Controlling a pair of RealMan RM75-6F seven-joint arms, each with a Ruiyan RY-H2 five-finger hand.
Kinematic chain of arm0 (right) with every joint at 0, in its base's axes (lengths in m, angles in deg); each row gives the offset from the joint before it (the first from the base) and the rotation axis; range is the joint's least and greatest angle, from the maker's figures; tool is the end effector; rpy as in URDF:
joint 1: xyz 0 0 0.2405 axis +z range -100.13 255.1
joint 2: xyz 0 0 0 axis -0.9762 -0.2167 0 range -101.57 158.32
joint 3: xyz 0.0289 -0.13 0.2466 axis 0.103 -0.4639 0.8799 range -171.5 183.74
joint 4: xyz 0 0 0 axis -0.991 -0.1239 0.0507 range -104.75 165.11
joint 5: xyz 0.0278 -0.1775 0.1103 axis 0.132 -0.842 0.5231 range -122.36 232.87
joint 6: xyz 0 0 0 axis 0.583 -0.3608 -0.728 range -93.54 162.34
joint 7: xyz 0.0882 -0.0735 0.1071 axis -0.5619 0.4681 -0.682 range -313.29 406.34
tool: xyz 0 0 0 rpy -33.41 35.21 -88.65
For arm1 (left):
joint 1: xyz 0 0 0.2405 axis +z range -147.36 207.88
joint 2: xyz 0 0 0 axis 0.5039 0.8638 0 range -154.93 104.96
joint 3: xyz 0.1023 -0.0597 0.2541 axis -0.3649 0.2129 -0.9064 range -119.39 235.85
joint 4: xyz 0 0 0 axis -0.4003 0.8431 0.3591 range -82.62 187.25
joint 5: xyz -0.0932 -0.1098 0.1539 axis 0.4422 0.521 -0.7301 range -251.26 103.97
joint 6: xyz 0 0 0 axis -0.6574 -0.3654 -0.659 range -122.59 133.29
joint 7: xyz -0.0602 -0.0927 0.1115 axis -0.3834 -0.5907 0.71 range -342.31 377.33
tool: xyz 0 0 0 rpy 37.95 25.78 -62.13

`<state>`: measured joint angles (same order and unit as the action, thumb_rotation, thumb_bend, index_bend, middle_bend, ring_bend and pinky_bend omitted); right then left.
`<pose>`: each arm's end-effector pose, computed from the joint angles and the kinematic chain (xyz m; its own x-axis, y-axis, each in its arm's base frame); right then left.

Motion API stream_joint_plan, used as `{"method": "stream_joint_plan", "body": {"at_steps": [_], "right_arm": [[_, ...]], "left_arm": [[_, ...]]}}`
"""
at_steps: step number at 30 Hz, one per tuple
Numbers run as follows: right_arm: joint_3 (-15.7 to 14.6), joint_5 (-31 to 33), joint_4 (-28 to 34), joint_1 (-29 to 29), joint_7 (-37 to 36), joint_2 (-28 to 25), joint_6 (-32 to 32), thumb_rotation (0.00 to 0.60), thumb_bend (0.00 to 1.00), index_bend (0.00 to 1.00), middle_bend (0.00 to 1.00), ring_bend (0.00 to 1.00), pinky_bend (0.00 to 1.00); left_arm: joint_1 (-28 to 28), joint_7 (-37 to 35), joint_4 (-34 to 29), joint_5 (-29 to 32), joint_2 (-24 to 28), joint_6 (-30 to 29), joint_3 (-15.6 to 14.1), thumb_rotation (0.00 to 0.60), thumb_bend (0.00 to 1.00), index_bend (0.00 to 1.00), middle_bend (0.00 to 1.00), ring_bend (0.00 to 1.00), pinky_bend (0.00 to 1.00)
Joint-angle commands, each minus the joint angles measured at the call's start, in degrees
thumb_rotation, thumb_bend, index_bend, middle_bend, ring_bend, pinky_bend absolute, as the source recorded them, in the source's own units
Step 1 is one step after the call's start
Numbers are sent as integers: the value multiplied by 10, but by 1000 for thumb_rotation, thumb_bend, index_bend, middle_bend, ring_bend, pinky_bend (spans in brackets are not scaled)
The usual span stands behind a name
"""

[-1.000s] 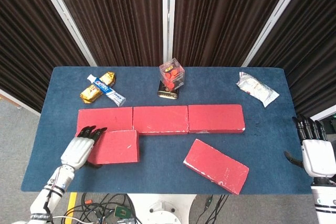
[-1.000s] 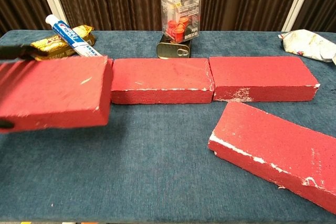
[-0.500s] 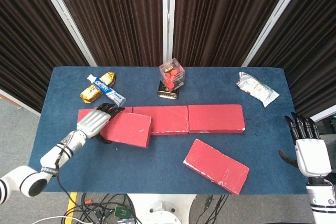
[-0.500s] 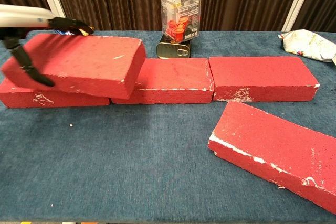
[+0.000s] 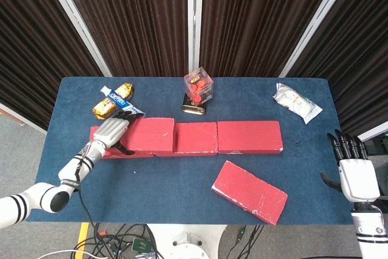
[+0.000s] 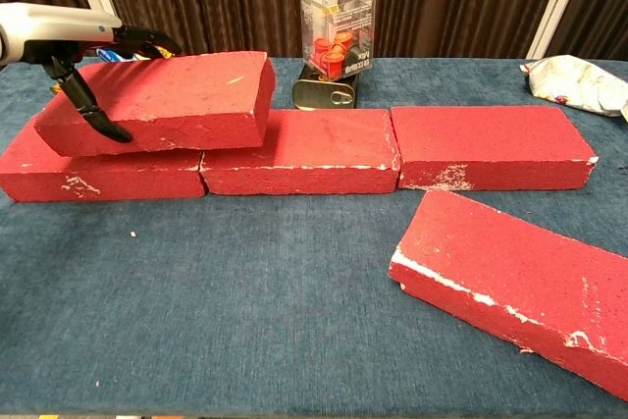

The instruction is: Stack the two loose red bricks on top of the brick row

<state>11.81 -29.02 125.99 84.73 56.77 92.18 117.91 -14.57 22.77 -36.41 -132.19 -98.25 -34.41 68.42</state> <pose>-0.3133 -0.2184 0.1702 0.4993 0.0335 0.8658 -0.8656 -0.0241 0.5001 -0.1937 0.3937 0.0417 0.3524 0.4618 0.8140 0.9303 -0.2677 -0.2509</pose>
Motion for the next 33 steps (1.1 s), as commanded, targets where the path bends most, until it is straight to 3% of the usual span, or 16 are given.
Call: {"method": "stream_joint_plan", "body": {"at_steps": [1, 9, 23, 33], "right_arm": [[0, 1, -3, 1, -3, 1, -1, 600, 106, 0, 0, 0, 0], [0, 5, -15, -2, -20, 1, -1, 600, 107, 0, 0, 0, 0], [-1, 11, -29, -4, -33, 3, -4, 600, 106, 0, 0, 0, 0], [0, 13, -29, -2, -35, 2, -6, 600, 106, 0, 0, 0, 0]], "left_arm": [[-13, 75, -24, 78, -7, -39, -12, 600, 0, 0, 188, 0, 0], [-45, 180, -81, 194, -13, -101, -23, 600, 0, 0, 190, 0, 0], [-94, 240, -64, 248, -46, -100, -31, 600, 0, 0, 190, 0, 0], [-115, 258, -69, 325, -51, -119, -30, 600, 0, 0, 192, 0, 0]]}}
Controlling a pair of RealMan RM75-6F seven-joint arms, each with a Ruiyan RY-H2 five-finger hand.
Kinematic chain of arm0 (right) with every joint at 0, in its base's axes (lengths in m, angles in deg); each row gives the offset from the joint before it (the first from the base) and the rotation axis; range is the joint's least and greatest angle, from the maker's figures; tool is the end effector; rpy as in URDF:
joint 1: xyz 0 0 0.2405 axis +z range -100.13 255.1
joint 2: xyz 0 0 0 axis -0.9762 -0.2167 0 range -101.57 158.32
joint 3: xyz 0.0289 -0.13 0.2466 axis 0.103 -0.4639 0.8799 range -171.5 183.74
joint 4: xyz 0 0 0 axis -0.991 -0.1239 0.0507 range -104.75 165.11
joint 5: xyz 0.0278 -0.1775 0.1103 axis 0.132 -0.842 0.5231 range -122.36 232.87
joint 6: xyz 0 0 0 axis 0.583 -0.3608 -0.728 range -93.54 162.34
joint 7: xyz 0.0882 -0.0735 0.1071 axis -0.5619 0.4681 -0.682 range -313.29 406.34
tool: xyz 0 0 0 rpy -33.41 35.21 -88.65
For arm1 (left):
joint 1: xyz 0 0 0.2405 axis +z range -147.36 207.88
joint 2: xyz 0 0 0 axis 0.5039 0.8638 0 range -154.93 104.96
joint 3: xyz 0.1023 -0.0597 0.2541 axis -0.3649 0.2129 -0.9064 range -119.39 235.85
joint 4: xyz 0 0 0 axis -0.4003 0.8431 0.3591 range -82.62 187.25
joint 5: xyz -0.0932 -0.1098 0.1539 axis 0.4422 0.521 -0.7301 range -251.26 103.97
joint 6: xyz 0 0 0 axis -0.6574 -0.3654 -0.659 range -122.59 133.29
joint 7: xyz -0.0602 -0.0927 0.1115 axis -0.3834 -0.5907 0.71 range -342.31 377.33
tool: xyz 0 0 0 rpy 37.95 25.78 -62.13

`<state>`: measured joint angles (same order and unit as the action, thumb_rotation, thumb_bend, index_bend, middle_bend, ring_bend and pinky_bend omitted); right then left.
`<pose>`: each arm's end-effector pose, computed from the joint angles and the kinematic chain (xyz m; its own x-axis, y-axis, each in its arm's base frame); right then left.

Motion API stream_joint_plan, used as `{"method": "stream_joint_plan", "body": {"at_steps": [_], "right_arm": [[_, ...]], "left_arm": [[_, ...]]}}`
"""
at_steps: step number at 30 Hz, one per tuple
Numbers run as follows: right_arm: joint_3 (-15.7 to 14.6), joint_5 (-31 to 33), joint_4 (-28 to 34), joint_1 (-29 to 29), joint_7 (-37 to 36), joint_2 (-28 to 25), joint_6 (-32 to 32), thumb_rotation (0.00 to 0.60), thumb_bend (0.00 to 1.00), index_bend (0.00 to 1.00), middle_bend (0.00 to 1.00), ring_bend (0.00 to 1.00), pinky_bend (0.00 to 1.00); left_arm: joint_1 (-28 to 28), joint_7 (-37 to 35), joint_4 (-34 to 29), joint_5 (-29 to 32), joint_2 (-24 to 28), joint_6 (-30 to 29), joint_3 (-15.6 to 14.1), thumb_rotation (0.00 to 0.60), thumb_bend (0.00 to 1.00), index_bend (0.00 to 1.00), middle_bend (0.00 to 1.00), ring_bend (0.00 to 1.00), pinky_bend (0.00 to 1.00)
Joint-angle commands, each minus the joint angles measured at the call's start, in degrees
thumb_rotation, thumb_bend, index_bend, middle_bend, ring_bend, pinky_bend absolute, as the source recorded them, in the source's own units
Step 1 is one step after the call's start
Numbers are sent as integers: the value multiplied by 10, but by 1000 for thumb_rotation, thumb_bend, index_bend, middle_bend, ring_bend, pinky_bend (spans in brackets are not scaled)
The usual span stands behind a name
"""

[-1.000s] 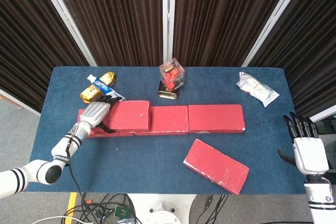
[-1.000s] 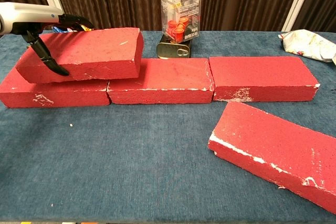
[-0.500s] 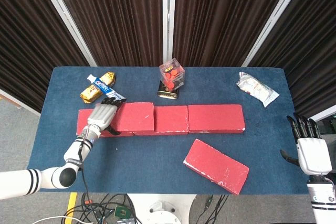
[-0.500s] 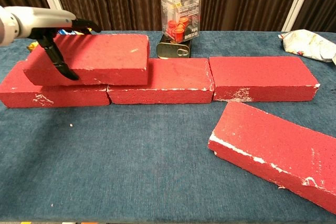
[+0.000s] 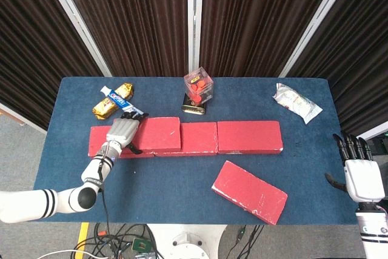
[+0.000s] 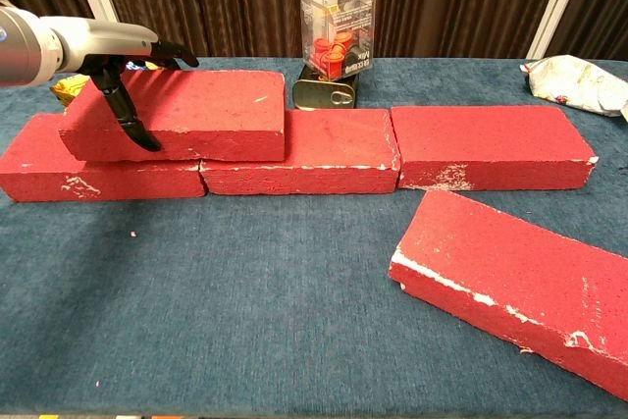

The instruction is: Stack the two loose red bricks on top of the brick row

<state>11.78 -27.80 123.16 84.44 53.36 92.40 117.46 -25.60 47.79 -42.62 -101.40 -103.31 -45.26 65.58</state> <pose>-0.3279 -0.2180 0.1738 0.4848 0.0236 0.8743 -0.8746 0.0059 0.4848 -0.1532 0.3983 0.0112 0.4220 0.4708 0.7748 0.9053 -0.1731 -0.3879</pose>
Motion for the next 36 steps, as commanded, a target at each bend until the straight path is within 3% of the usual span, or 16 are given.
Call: {"method": "stream_joint_plan", "body": {"at_steps": [1, 13, 36], "right_arm": [[0, 2, -1, 1, -1, 0, -3, 600, 106, 0, 0, 0, 0], [-1, 2, 5, 1, 2, -3, -3, 600, 106, 0, 0, 0, 0], [-2, 11, 9, 1, 12, -2, -8, 600, 106, 0, 0, 0, 0]], "left_arm": [[-6, 10, -10, 23, 0, -14, -1, 600, 0, 0, 192, 0, 0], [-2, -1, -37, 13, 9, -25, -3, 600, 0, 0, 194, 0, 0], [-17, -20, 9, 19, -13, 13, -5, 600, 0, 0, 199, 0, 0]]}}
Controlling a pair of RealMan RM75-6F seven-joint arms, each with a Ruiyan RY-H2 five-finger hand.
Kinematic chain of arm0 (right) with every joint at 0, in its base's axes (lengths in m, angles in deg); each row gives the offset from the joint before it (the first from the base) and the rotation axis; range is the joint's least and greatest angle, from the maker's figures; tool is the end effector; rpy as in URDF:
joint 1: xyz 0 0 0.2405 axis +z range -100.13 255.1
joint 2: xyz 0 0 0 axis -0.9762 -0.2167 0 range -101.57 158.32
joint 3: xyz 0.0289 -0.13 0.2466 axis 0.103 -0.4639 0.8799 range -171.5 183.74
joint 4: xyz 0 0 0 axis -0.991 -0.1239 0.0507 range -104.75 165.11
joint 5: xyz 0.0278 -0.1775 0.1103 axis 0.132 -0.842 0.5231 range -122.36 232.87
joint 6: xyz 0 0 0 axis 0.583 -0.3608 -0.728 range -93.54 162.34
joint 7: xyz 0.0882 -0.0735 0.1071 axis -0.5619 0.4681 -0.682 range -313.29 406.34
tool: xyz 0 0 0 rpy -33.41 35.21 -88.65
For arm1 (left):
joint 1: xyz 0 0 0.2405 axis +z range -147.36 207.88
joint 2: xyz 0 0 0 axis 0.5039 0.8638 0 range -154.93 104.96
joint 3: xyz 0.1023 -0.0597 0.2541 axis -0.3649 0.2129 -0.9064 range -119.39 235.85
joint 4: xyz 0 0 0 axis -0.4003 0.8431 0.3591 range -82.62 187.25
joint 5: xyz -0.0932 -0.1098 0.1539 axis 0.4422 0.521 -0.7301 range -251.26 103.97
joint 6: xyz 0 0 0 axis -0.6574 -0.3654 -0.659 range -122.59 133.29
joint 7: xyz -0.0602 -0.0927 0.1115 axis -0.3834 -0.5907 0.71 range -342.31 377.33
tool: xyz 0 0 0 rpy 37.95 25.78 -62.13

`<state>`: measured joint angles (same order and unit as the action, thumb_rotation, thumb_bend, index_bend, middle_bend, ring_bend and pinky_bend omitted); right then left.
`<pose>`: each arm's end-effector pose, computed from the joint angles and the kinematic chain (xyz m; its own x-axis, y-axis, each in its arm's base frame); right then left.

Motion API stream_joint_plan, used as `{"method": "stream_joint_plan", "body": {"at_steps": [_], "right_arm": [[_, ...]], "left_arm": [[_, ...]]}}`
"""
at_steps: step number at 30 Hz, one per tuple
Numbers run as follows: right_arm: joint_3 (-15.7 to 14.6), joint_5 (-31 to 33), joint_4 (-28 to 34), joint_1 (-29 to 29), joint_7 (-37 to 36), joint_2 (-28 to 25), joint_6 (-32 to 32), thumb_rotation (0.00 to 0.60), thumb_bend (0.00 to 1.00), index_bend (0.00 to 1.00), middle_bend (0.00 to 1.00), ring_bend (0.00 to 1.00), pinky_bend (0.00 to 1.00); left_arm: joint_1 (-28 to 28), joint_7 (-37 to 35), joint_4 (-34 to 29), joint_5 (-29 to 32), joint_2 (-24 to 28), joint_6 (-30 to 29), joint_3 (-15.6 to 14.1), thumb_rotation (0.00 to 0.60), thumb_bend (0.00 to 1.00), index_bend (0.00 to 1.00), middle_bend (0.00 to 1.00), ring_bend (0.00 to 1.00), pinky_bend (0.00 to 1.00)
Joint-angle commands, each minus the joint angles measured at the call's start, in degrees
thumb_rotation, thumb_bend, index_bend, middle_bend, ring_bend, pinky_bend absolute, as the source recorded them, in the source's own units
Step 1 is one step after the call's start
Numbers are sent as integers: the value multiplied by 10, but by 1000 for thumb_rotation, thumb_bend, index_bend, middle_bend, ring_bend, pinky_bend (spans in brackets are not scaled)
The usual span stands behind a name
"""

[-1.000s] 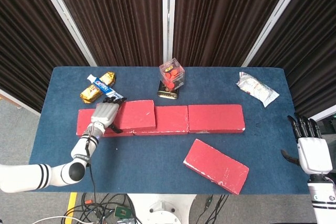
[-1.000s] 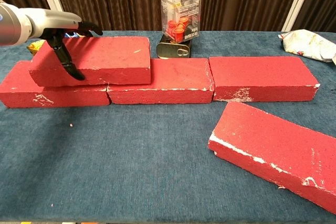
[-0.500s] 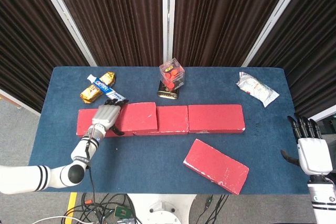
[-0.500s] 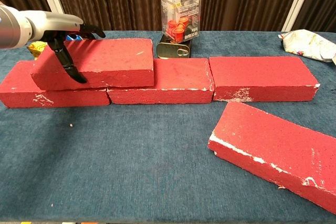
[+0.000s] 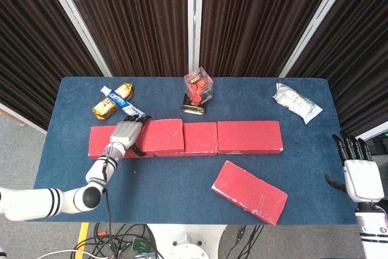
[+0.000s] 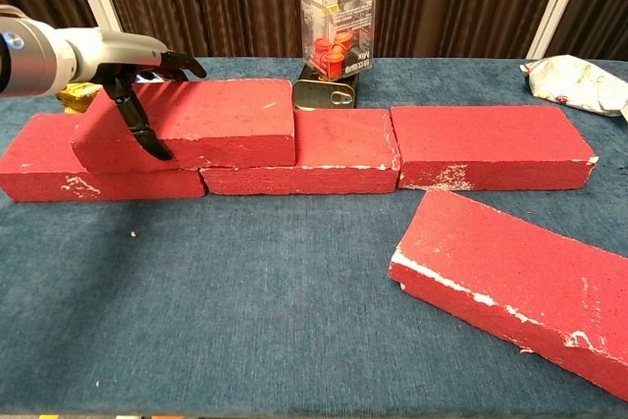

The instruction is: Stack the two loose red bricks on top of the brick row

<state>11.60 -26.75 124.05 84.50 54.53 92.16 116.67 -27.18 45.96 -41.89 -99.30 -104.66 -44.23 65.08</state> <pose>-0.3285 -0.2174 0.1721 0.4911 0.0037 0.8711 -0.8710 0.0191 0.4910 -0.1478 0.3977 -0.0002 0.3824 0.5061 0.7731 0.9224 -0.1599 -0.3515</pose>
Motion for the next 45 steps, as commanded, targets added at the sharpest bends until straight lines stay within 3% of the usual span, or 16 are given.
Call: {"method": "stream_joint_plan", "body": {"at_steps": [1, 45], "right_arm": [[0, 0, 0, 0, 0, 1, 0, 600, 106, 0, 0, 0, 0], [0, 12, -6, 2, 7, 7, -9, 600, 109, 0, 0, 0, 0]], "left_arm": [[-2, -2, 2, -4, 1, 4, -1, 600, 0, 0, 199, 0, 0], [-19, -42, 35, -28, 13, 58, -24, 600, 0, 0, 196, 0, 0]]}}
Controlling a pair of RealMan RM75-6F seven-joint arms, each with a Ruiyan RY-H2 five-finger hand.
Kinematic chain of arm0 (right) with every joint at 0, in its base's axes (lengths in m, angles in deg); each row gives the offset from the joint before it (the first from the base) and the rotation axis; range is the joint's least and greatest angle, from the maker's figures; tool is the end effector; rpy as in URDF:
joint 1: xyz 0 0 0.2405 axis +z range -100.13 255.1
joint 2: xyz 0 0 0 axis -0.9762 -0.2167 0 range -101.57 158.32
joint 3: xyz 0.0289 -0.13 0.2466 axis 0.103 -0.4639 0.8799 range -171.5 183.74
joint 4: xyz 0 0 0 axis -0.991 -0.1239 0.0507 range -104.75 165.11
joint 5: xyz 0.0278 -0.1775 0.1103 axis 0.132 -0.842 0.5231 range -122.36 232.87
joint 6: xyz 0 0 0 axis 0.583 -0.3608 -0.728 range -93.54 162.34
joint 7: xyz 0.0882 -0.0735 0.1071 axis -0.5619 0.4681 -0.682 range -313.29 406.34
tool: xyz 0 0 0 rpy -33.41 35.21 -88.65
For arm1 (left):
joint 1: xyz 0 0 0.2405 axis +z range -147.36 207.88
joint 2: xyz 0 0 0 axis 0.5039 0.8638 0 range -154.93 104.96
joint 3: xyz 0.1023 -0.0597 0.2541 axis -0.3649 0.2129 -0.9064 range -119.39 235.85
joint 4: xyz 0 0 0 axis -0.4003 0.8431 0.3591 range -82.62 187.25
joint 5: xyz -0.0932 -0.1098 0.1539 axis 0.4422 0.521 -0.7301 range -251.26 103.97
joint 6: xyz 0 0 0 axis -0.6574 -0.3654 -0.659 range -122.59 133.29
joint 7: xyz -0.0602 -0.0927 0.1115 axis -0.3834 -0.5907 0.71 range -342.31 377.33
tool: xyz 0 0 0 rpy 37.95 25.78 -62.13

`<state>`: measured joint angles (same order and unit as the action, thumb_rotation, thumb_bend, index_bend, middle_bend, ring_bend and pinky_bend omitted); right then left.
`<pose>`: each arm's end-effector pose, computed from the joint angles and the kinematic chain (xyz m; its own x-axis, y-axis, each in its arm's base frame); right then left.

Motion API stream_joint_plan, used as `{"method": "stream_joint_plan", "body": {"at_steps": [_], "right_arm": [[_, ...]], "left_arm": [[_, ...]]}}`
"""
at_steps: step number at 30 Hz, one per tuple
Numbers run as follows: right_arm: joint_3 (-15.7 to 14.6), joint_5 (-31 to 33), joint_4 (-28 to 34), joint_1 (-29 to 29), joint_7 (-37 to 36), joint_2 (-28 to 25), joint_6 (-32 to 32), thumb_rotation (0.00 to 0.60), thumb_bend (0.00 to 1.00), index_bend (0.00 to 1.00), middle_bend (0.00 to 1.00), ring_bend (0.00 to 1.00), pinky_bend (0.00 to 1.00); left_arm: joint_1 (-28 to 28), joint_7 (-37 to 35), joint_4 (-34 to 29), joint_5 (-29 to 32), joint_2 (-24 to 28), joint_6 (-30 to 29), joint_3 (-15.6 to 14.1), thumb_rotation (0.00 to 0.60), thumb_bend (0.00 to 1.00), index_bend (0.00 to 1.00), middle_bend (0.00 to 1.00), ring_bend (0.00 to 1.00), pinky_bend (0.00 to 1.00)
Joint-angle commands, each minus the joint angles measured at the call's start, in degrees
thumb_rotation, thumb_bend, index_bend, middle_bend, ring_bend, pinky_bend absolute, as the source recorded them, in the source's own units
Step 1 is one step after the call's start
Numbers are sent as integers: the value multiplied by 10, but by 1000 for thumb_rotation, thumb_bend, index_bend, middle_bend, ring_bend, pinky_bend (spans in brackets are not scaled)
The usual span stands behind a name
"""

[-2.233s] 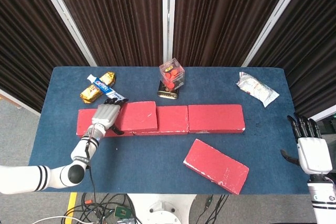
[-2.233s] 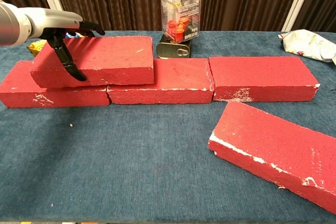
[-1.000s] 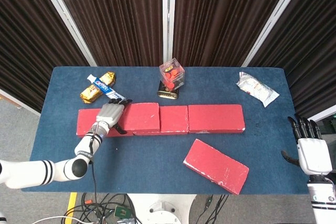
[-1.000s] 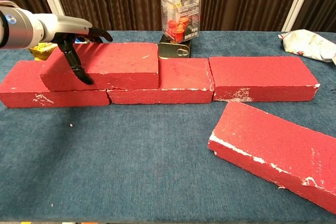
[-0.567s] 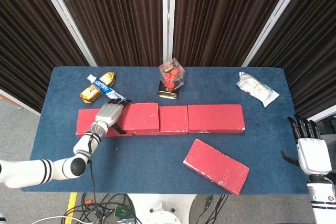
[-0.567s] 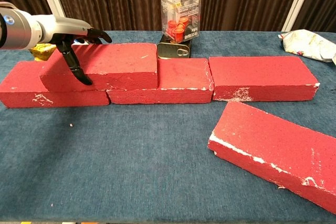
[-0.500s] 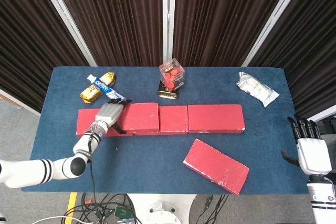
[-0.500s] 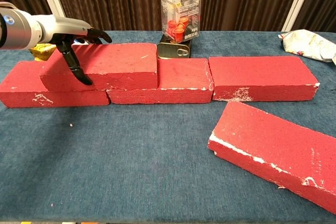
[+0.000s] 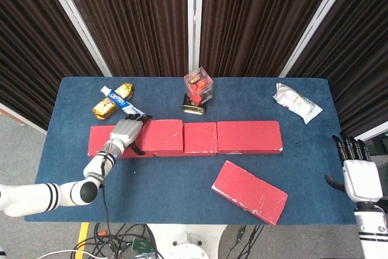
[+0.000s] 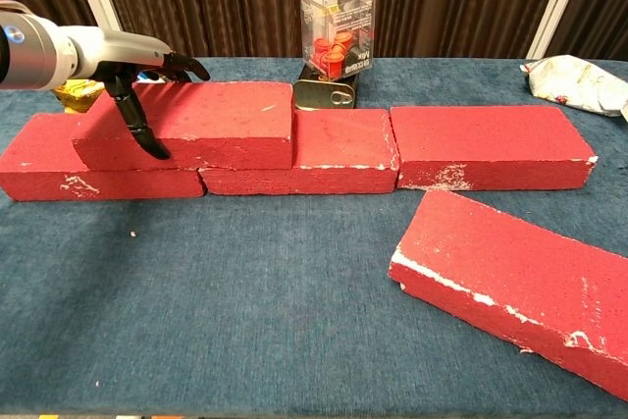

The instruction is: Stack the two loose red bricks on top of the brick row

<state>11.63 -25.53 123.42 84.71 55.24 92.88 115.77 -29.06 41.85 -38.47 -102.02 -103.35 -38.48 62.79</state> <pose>-0.3330 -0.2187 0.1679 0.4973 -0.0131 0.8675 -0.8668 0.0354 0.4974 -0.1521 0.4080 0.0018 0.4104 0.5298 0.7422 0.9111 -0.2028 -0.3590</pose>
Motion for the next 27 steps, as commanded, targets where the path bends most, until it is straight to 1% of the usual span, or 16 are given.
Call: {"method": "stream_joint_plan", "body": {"at_steps": [1, 11, 27], "right_arm": [[0, 0, 0, 0, 0, 0, 0, 600, 109, 0, 0, 0, 0], [0, 2, 1, 0, 1, -1, -1, 600, 110, 0, 0, 0, 0], [-2, 4, 0, 1, 1, -1, -7, 600, 113, 0, 0, 0, 0]], "left_arm": [[-1, -2, 2, -1, 0, 1, -1, 600, 0, 0, 196, 0, 0], [-3, -11, 2, 7, -3, -3, 2, 600, 0, 0, 195, 0, 0], [-12, -3, 5, 22, -6, -3, -8, 600, 0, 0, 195, 0, 0]]}}
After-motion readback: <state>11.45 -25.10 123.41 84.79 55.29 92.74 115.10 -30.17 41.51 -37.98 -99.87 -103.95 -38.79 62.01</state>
